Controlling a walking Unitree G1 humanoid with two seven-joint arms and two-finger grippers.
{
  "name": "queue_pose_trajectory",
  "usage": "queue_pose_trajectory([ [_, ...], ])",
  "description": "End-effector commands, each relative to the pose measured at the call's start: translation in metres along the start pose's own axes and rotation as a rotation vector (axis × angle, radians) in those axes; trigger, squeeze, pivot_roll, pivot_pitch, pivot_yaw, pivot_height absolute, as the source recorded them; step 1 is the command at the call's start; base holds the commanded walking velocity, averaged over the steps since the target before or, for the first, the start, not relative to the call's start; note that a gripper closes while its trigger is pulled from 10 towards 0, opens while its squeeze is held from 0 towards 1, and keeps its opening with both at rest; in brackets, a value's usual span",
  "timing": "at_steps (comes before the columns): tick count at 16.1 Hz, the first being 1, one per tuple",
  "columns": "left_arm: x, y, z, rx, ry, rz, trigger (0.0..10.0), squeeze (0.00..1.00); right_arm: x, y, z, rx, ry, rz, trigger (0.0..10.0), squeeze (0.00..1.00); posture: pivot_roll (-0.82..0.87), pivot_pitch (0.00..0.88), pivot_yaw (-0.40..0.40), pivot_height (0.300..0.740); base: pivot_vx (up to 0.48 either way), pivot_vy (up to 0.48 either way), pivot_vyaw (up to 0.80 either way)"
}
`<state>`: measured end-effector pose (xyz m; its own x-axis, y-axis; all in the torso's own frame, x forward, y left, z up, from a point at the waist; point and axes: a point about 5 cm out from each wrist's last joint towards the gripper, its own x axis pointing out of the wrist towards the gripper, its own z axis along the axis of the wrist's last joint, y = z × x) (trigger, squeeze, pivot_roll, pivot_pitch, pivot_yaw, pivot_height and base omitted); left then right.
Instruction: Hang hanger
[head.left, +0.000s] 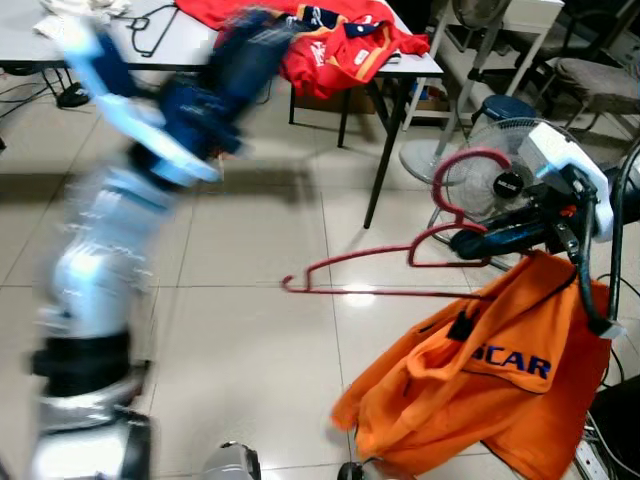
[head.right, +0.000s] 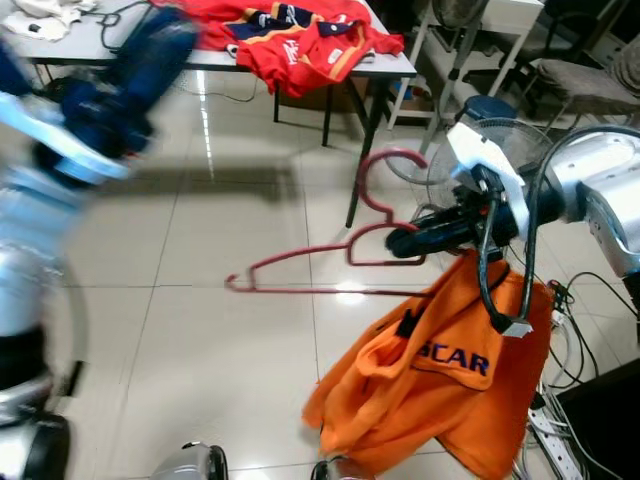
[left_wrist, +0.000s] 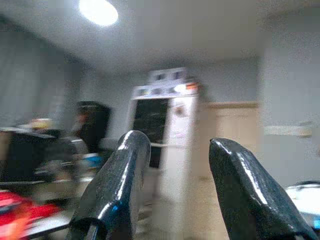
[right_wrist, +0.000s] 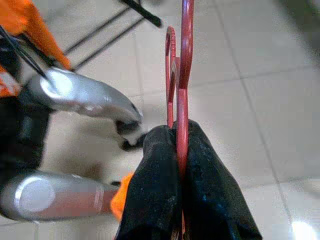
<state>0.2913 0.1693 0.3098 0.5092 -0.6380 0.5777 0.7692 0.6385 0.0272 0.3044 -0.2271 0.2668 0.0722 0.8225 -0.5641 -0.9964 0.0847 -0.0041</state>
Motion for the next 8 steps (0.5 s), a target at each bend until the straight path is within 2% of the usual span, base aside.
queue_pose_trajectory([
  [1, -0.005, 0.004, 0.000, 0.036, 0.035, 0.023, 10.0, 0.00, -0.015, -0.003, 0.007, -0.042, 0.013, -0.066, 0.0, 0.00, -0.12, 0.083, -0.078, 0.740, 0.000, 0.000, 0.00],
  [2, -0.015, 0.008, -0.002, 0.050, 0.085, 0.043, 10.0, 0.00, -0.021, -0.006, 0.010, -0.047, 0.000, -0.087, 0.0, 0.00, -0.12, 0.084, -0.079, 0.740, 0.000, 0.000, 0.00],
  [4, -0.050, 0.010, -0.024, 0.070, 0.327, 0.043, 10.0, 0.00, -0.033, -0.009, 0.021, -0.061, -0.028, -0.107, 0.0, 0.00, -0.12, 0.083, -0.087, 0.740, 0.000, 0.000, 0.00],
  [5, -0.050, 0.010, -0.024, 0.070, 0.327, 0.043, 10.0, 0.00, -0.033, -0.009, 0.021, -0.061, -0.028, -0.107, 0.0, 0.00, -0.12, 0.083, -0.087, 0.740, 0.000, 0.000, 0.00],
  [6, -0.065, 0.007, -0.037, 0.036, 0.417, 0.037, 10.0, 0.00, -0.036, -0.010, 0.025, -0.068, -0.030, -0.101, 0.0, 0.00, -0.12, 0.083, -0.087, 0.740, 0.000, 0.000, 0.00],
  [8, -0.083, -0.017, -0.065, -0.078, 0.557, -0.052, 10.0, 0.00, -0.039, -0.014, 0.032, -0.089, -0.029, -0.109, 0.0, 0.00, -0.12, 0.084, -0.087, 0.740, 0.000, 0.000, 0.00],
])
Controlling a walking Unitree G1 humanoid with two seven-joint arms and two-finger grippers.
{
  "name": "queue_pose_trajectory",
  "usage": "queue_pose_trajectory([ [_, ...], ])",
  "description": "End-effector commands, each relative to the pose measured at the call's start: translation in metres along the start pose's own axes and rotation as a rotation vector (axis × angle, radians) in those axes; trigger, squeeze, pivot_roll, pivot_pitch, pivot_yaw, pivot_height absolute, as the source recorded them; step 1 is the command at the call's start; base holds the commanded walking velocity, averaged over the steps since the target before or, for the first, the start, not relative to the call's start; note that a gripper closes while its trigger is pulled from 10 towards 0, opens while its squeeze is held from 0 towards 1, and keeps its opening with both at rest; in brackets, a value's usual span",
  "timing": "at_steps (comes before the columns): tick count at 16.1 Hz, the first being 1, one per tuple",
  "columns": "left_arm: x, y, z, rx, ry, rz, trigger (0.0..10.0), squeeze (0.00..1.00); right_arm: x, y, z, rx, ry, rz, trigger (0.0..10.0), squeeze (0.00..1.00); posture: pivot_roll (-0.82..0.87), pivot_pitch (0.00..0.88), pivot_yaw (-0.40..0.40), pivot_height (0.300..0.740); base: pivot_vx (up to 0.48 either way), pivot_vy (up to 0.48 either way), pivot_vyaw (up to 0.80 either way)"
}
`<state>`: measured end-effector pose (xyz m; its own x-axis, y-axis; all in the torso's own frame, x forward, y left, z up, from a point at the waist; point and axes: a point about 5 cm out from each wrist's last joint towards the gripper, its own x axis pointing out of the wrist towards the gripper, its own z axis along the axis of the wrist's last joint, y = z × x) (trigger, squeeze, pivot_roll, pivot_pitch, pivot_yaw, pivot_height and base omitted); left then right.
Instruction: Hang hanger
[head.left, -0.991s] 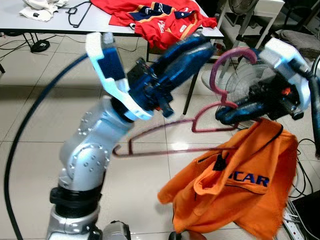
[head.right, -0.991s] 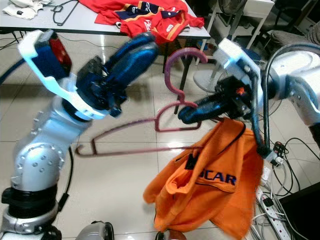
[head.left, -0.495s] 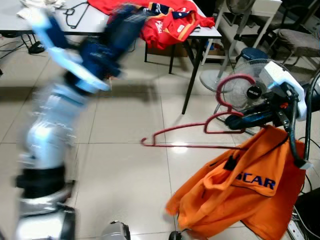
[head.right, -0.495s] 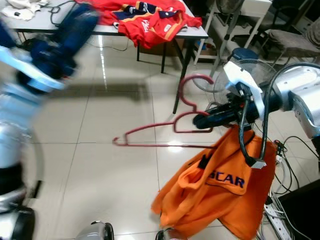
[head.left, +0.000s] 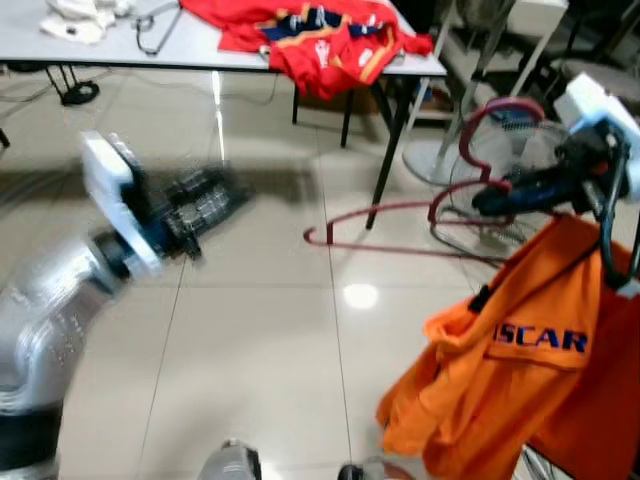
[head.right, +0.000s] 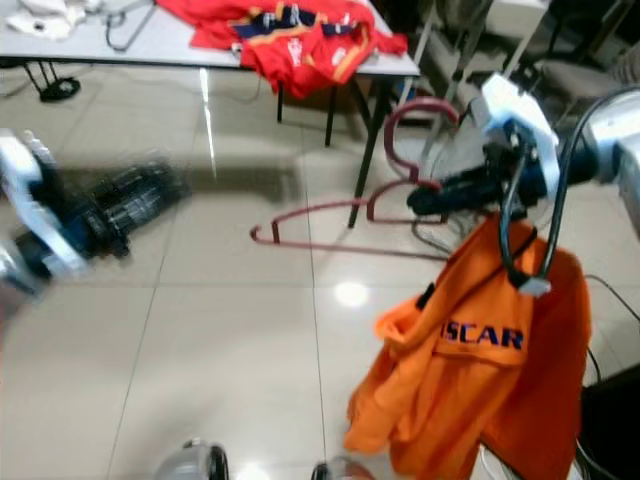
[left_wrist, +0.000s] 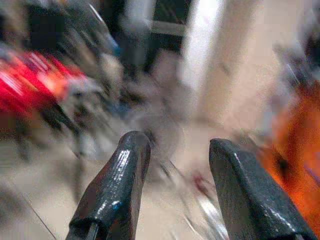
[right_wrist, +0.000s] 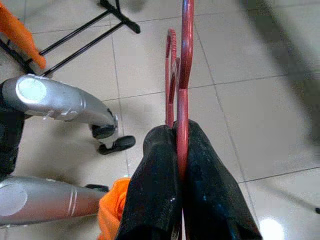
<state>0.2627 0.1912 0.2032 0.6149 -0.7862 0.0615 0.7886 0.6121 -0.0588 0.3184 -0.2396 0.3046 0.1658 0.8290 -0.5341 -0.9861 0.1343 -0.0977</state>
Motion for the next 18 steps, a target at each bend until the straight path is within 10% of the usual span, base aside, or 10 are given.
queue_pose_trajectory([
  [1, 0.007, -0.018, -0.009, -0.012, 0.085, -0.114, 10.0, 0.00, -0.008, -0.002, 0.011, -0.043, -0.020, -0.017, 0.0, 0.00, -0.12, 0.083, -0.088, 0.740, 0.000, 0.000, 0.00],
  [3, 0.009, -0.028, -0.026, -0.066, 0.169, -0.160, 10.0, 0.00, -0.008, -0.004, 0.016, -0.049, -0.042, -0.018, 0.0, 0.00, -0.12, 0.082, -0.088, 0.740, 0.000, 0.000, 0.00],
  [5, 0.034, -0.037, -0.051, -0.213, 0.211, -0.068, 10.0, 1.00, -0.003, -0.006, 0.020, -0.059, -0.065, -0.006, 0.0, 0.00, -0.11, 0.081, -0.090, 0.740, 0.000, 0.000, 0.00],
  [14, 0.102, -0.070, -0.082, -0.606, 0.341, -0.030, 10.0, 1.00, 0.035, -0.002, 0.021, -0.081, -0.096, 0.136, 0.0, 0.00, -0.12, 0.149, -0.091, 0.740, 0.000, 0.000, 0.00],
  [17, 0.112, -0.071, -0.102, -0.549, 0.460, 0.000, 10.0, 0.00, 0.035, -0.001, 0.029, -0.095, -0.106, 0.151, 0.0, 0.00, -0.13, 0.164, -0.097, 0.740, 0.000, 0.000, 0.00],
  [18, 0.115, -0.067, -0.105, -0.555, 0.459, 0.034, 10.0, 0.00, 0.035, 0.000, 0.030, -0.097, -0.107, 0.154, 0.0, 0.00, -0.13, 0.163, -0.093, 0.740, 0.000, 0.000, 0.00],
])
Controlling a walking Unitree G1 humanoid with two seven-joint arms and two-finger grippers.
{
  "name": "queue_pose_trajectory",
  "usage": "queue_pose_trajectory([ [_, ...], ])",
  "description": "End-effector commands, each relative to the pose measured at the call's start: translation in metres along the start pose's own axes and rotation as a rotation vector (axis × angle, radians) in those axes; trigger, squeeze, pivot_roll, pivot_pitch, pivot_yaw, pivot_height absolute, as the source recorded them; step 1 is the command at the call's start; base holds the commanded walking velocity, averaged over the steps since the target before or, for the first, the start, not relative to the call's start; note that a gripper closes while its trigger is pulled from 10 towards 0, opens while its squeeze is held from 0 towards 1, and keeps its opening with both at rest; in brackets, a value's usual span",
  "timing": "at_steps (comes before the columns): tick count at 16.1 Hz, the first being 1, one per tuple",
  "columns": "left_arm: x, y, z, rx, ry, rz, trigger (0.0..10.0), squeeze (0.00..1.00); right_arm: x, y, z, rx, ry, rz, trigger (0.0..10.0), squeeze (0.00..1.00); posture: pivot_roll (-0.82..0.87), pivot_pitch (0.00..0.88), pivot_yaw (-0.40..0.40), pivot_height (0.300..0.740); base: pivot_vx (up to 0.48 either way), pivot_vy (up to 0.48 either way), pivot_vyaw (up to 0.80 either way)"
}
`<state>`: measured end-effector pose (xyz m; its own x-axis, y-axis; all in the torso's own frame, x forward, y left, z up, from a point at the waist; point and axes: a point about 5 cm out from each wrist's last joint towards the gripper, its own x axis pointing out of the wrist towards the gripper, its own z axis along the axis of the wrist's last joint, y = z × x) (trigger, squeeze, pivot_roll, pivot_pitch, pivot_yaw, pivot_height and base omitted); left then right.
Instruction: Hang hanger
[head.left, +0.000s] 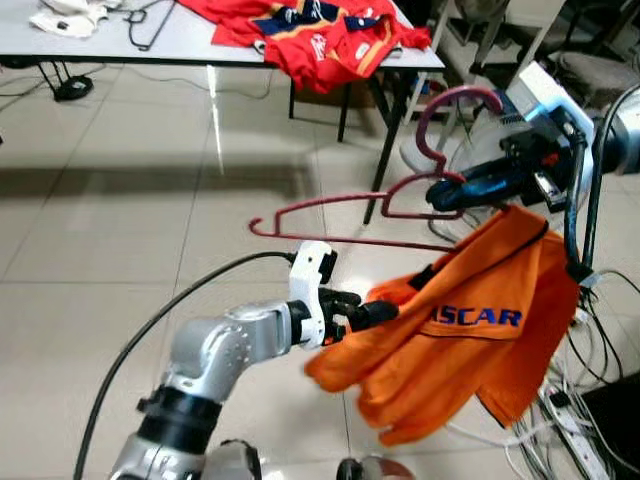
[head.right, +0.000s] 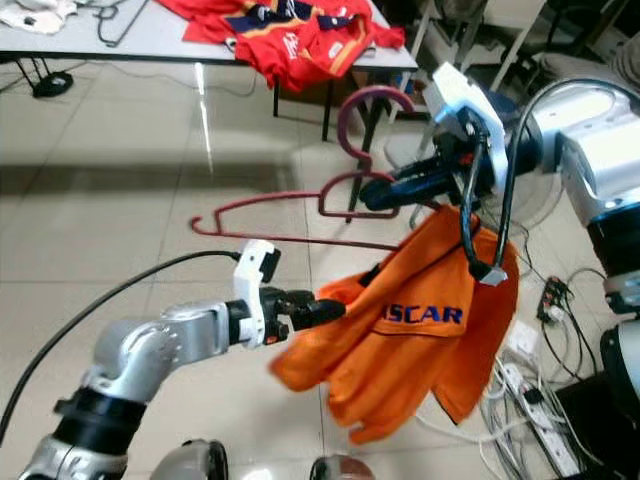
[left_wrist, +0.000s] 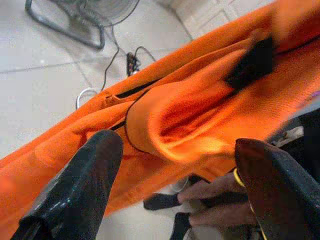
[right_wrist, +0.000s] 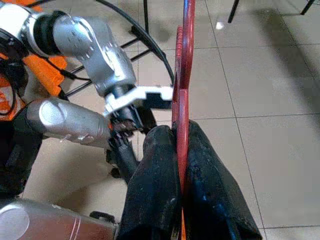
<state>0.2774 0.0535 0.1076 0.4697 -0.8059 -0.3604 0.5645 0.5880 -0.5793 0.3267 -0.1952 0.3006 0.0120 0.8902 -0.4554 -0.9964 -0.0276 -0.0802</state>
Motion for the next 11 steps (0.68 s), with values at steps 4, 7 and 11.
queue_pose_trajectory([
  [4, 0.005, 0.007, 0.014, -0.047, -0.060, 0.035, 10.0, 0.00, -0.001, 0.005, 0.011, -0.035, 0.002, 0.029, 0.0, 0.00, -0.14, 0.174, -0.089, 0.740, 0.000, 0.000, 0.00],
  [7, 0.001, 0.001, 0.021, -0.119, -0.090, -0.078, 10.0, 0.00, 0.004, 0.007, 0.014, -0.037, -0.007, 0.053, 0.0, 0.00, -0.14, 0.190, -0.089, 0.740, 0.000, 0.000, 0.00],
  [11, 0.002, 0.007, 0.022, -0.129, -0.118, -0.036, 10.0, 0.00, 0.007, 0.010, 0.012, -0.032, -0.014, 0.069, 0.0, 0.00, -0.13, 0.162, -0.082, 0.740, 0.000, 0.000, 0.00],
])
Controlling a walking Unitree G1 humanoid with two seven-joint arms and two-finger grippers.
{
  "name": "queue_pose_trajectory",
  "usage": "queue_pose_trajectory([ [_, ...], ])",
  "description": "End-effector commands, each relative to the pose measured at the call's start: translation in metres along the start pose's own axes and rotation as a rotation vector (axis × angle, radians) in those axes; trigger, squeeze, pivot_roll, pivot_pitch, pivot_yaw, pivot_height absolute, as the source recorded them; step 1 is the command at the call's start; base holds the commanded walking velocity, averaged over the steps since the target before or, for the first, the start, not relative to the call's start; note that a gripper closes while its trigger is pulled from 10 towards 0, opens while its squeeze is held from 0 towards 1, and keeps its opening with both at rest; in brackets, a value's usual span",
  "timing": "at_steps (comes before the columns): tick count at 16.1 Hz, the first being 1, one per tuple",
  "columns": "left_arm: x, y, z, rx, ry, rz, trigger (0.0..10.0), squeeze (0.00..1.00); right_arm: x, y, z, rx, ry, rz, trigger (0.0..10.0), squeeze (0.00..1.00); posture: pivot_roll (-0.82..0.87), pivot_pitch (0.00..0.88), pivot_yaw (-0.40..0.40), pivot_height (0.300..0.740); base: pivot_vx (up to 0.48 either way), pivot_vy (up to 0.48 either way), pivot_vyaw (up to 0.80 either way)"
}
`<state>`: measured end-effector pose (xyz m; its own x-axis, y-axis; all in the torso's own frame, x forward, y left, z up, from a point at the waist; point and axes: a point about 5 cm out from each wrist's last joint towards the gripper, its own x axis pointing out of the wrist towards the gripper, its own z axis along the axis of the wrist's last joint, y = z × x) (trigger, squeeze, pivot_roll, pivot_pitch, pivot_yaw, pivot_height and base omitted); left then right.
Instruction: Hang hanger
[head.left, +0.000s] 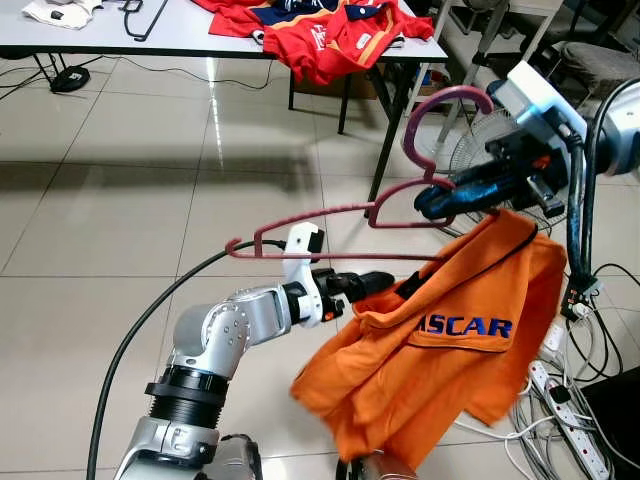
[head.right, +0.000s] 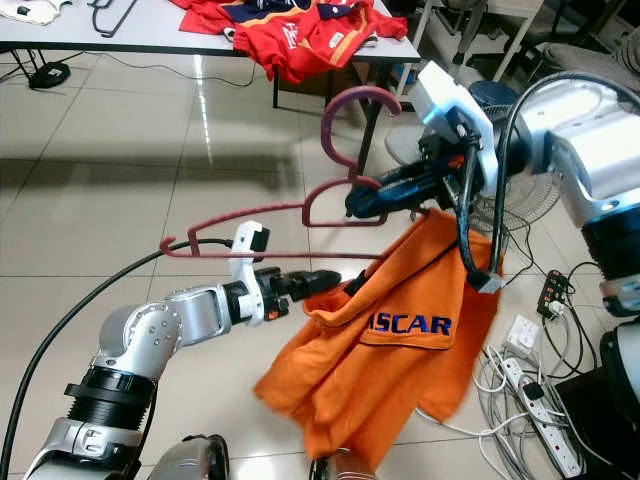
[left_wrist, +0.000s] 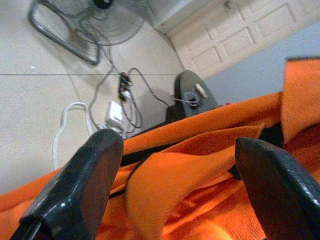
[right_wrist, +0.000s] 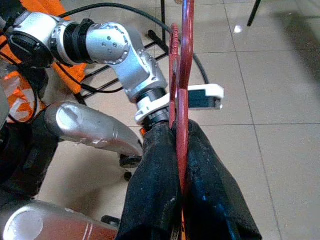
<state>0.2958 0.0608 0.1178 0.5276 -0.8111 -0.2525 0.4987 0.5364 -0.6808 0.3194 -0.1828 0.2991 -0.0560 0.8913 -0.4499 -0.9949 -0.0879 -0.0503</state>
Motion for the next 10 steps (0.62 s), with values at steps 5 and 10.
queue_pose_trajectory([
  [5, -0.004, 0.001, -0.015, 0.114, 0.070, 0.040, 10.0, 0.00, -0.007, 0.012, 0.012, -0.051, -0.009, 0.009, 0.0, 0.00, -0.12, 0.131, -0.045, 0.740, 0.000, 0.000, 0.00],
  [10, -0.022, 0.008, 0.011, 0.066, -0.076, 0.093, 10.0, 0.00, -0.015, 0.019, 0.030, -0.115, -0.023, -0.007, 0.0, 0.00, -0.12, 0.126, -0.032, 0.740, 0.000, 0.000, 0.00],
])
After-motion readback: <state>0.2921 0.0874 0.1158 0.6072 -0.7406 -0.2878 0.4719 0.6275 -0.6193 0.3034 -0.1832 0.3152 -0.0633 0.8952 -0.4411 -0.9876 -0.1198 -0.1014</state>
